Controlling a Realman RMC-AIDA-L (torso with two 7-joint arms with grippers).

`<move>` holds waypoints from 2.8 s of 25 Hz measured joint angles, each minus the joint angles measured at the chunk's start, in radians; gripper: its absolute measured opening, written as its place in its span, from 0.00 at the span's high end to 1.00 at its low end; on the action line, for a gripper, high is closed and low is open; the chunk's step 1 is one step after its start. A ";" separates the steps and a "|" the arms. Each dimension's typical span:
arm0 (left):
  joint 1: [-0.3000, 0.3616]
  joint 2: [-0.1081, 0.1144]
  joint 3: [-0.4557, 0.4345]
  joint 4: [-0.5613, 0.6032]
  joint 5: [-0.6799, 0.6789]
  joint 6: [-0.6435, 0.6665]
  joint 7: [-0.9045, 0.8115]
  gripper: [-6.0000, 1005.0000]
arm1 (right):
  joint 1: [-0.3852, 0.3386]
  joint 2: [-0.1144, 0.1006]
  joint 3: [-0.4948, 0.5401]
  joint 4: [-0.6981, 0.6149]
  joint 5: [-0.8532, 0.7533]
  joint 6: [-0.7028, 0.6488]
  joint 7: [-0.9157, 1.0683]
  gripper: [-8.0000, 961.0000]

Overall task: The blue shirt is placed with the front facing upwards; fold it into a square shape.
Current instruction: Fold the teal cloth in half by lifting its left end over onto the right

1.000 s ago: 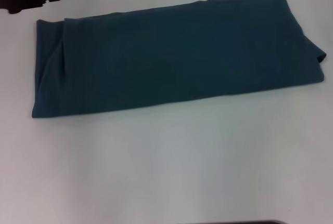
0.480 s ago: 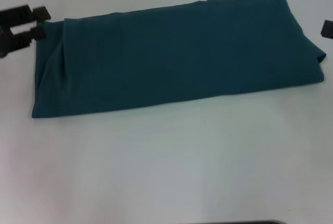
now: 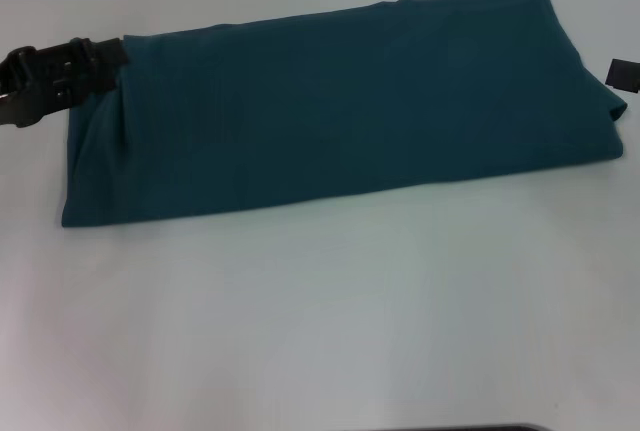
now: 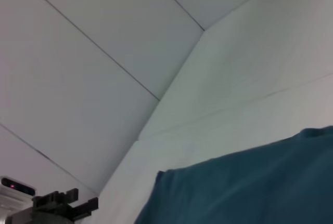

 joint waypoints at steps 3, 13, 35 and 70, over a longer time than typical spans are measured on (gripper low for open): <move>-0.001 0.004 -0.005 -0.001 0.001 -0.001 -0.013 0.41 | 0.005 -0.001 0.000 -0.002 -0.001 0.002 0.002 0.01; 0.015 0.032 0.001 -0.002 0.003 0.023 -0.020 0.41 | 0.022 -0.002 -0.002 -0.002 -0.002 0.001 0.040 0.02; -0.166 0.110 0.118 -0.088 0.344 -0.054 -0.136 0.41 | 0.074 -0.024 0.004 -0.005 -0.141 0.006 0.090 0.01; -0.246 0.113 0.091 -0.023 0.504 -0.115 -0.431 0.13 | 0.078 -0.030 0.008 -0.005 -0.137 -0.002 0.103 0.01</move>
